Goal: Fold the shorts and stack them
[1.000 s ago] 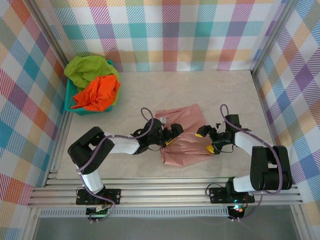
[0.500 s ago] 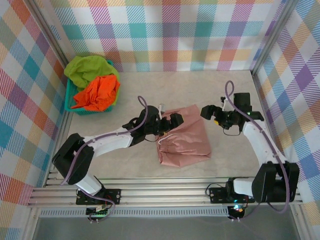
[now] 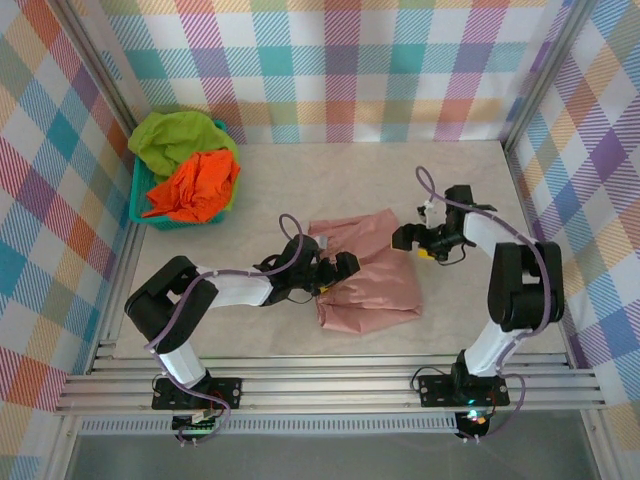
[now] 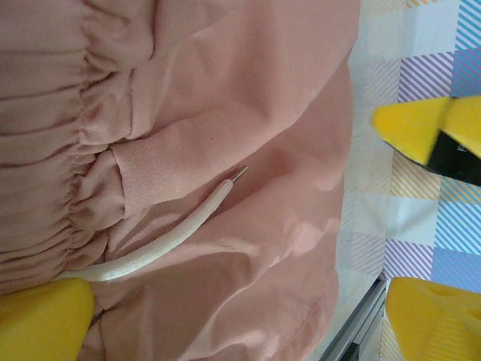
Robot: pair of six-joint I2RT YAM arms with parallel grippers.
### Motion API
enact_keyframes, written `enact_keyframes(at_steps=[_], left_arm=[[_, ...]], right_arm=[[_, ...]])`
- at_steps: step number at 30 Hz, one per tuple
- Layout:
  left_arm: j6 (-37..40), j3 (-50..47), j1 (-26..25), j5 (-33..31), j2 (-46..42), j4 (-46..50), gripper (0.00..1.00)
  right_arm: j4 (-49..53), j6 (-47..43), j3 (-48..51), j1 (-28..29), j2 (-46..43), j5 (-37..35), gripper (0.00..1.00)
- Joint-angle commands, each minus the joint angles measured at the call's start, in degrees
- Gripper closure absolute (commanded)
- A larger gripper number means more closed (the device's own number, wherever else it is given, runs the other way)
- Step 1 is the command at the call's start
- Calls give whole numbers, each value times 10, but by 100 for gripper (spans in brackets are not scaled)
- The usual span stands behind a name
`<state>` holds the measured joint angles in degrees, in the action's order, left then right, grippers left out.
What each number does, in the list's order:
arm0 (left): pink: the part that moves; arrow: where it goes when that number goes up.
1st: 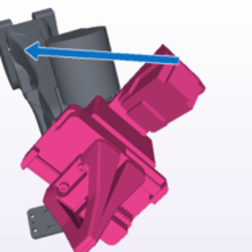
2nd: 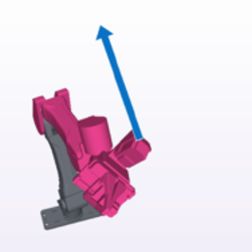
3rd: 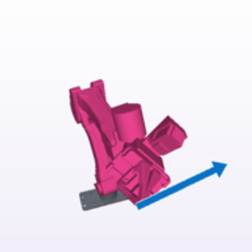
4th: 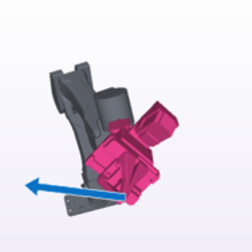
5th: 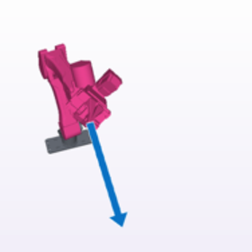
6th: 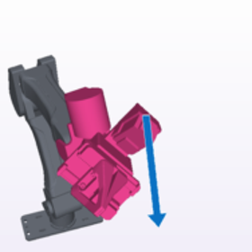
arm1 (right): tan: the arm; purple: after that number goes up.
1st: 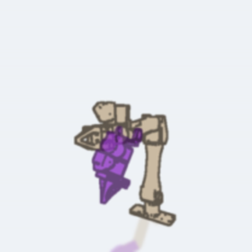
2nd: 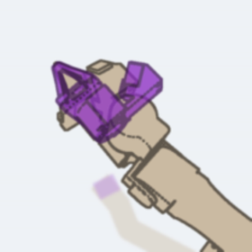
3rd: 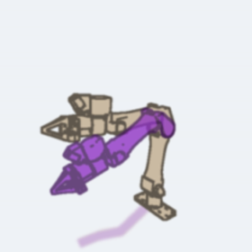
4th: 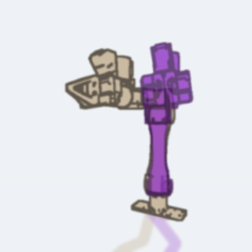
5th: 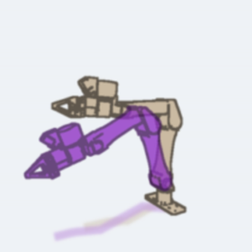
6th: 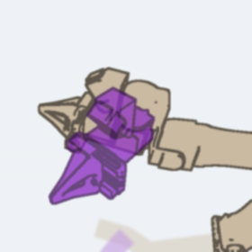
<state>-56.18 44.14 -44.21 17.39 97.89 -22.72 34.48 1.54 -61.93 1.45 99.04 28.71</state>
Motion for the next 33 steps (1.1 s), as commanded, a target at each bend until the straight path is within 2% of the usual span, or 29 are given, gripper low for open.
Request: enact_keyframes(at_steps=[1, 11, 14, 20, 22, 24, 28, 33], left_arm=[[-1, -18, -5, -7, 14, 31, 0], [7, -9, -4, -3, 14, 39, 0], [7, -9, -5, -5, 15, 39, 0], [4, -7, -4, -4, 20, 32, 0], [1, -9, -4, -7, 15, 23, 0], [0, -15, -3, -16, -3, 12, 0], [28, -10, 4, -55, -82, 56, 0], [96, 2, 14, -116, -201, 160, 0]], right_arm=[[3, -26, -4, -3, 23, 17, 6], [0, -15, -8, 7, 71, 59, 19], [2, -15, -9, 18, 80, 60, 26], [-9, -8, -6, 35, 83, 90, 50], [-7, -9, -8, 40, 81, 80, 66], [0, -11, -11, 43, 74, 60, 82], [35, -17, -31, 43, 44, -36, 100], [119, -48, -86, 41, 15, -244, 100]])
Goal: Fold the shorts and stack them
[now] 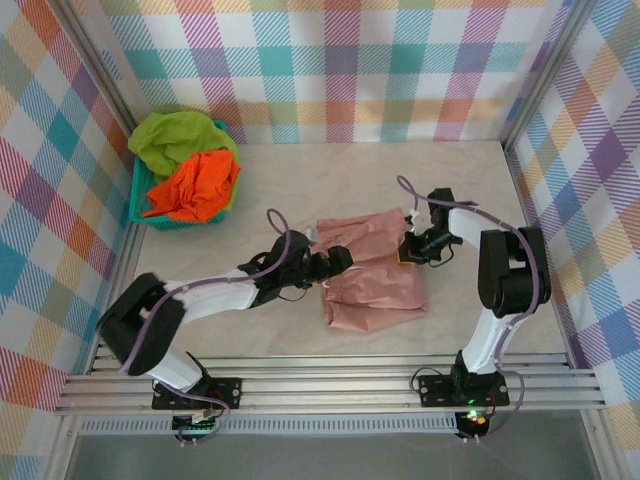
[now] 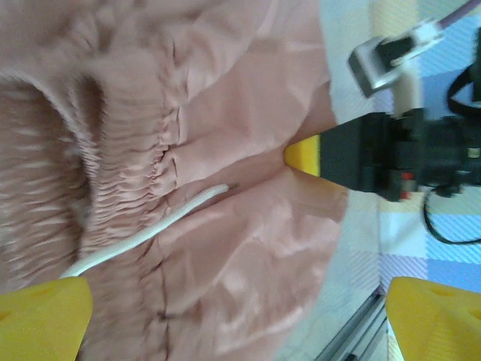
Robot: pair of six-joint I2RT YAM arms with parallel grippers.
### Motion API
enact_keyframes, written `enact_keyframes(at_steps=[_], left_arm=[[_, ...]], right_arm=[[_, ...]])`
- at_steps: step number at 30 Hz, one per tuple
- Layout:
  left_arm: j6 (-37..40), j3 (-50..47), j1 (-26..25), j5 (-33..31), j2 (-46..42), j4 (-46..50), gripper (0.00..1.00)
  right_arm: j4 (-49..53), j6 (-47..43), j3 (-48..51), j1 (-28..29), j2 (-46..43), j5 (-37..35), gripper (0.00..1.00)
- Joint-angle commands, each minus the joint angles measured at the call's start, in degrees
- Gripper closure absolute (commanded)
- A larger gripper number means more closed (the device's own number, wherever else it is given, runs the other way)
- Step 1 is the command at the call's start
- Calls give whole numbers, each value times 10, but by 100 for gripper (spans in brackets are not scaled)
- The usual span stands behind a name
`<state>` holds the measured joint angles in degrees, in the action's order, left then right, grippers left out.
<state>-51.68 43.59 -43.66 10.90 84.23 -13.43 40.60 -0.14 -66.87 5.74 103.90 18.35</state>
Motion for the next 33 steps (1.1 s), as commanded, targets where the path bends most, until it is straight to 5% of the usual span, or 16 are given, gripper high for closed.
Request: enact_keyframes(at_steps=[1, 13, 27, 30, 33], left_arm=[[59, 5, 11, -63, -88, 84, 0], [88, -54, 58, -71, -209, 132, 0], [111, -43, 110, -18, -159, 123, 0], [119, -31, 114, -20, -151, 133, 0], [127, -20, 116, -37, -151, 153, 0]], right_arm=[[75, -43, -50, -4, -36, -179, 100], [114, -135, -103, -70, -1, -436, 100], [31, -159, -79, -171, -20, -554, 93], [22, -155, -90, -180, -20, -558, 85], [41, -130, -119, -181, -15, -558, 45]])
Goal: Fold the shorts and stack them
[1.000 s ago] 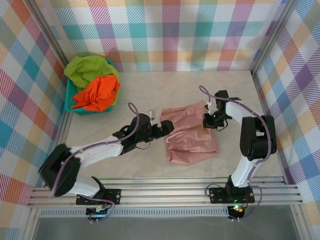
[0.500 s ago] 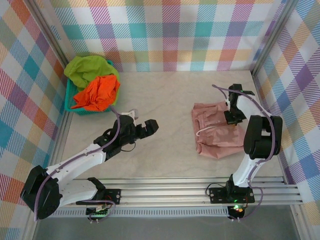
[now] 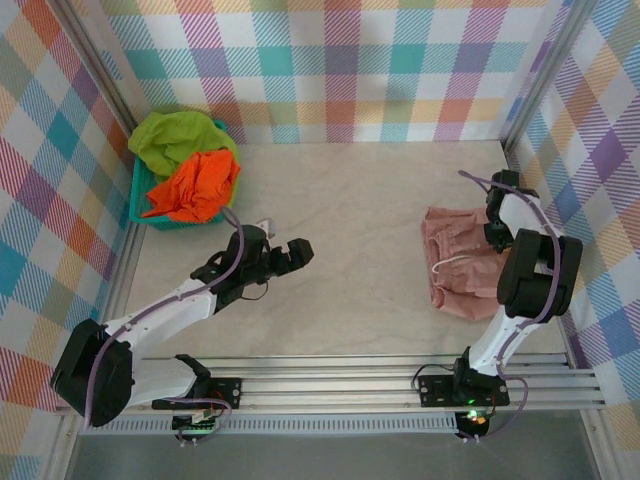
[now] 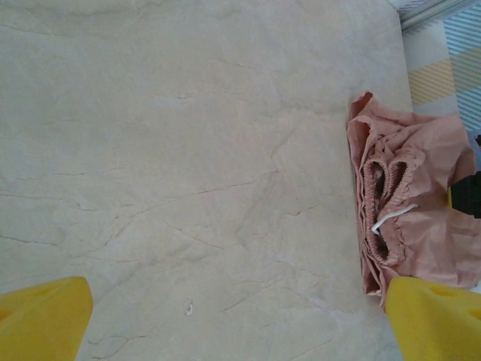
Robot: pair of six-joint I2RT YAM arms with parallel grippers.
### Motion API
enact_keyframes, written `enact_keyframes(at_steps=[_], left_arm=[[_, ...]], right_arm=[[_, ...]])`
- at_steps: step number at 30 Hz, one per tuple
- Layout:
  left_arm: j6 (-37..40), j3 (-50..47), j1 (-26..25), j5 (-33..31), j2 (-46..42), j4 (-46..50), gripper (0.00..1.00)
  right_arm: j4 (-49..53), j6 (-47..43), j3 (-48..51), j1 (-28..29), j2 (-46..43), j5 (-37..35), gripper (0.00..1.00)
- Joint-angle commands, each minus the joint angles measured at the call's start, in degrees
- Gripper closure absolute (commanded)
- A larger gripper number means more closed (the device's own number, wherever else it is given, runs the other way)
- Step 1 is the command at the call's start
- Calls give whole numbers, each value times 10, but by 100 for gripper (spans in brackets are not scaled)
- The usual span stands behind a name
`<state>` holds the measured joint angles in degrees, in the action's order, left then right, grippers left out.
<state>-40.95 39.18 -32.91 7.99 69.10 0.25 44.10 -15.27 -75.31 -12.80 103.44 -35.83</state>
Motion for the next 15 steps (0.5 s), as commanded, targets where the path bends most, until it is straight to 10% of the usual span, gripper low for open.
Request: enact_keyframes(at_steps=[1, 10, 15], left_arm=[[23, 32, 8, -23, -3, 32, 0], [63, 181, 16, -293, -58, 291, 0], [98, 290, 90, -365, -39, 382, 0]], right_arm=[[21, 39, -48, 4, -12, -4, 30], [-13, 139, -27, 42, -205, 317, 1], [-66, 162, 47, 97, -312, 422, 1]])
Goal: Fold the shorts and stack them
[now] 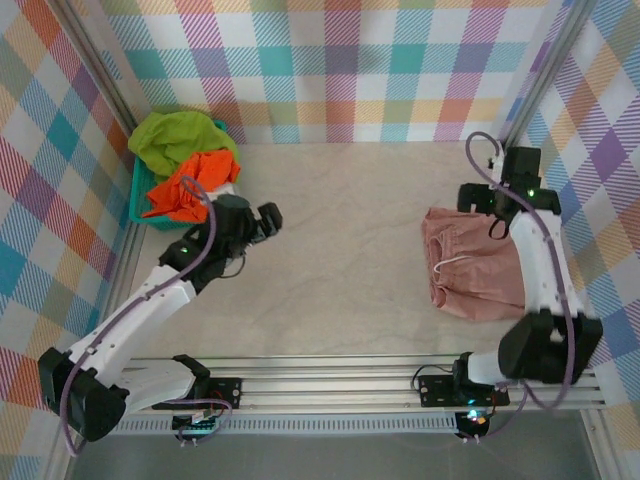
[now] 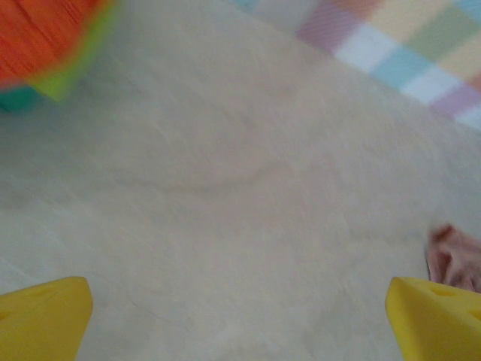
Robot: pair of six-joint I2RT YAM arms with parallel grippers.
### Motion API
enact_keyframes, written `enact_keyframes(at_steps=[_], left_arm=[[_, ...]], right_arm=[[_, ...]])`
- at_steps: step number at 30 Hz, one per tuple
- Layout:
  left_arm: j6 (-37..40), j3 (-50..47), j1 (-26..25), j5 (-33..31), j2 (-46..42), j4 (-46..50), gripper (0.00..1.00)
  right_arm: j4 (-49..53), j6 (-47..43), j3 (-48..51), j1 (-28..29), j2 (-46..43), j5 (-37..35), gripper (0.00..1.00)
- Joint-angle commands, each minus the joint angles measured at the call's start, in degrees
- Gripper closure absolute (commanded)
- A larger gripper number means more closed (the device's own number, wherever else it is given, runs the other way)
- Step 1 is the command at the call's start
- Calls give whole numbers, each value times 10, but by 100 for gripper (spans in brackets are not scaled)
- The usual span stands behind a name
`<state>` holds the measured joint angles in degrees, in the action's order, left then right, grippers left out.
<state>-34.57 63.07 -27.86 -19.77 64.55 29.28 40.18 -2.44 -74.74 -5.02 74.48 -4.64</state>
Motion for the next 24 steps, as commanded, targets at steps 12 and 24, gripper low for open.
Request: enact_keyframes(at_steps=[12, 24], left_arm=[[194, 365, 179, -53, 298, 203, 0], [220, 531, 181, -78, 527, 312, 16]], right_arm=[[-107, 105, 205, 124, -122, 214, 1], [-85, 103, 237, 133, -170, 215, 0]])
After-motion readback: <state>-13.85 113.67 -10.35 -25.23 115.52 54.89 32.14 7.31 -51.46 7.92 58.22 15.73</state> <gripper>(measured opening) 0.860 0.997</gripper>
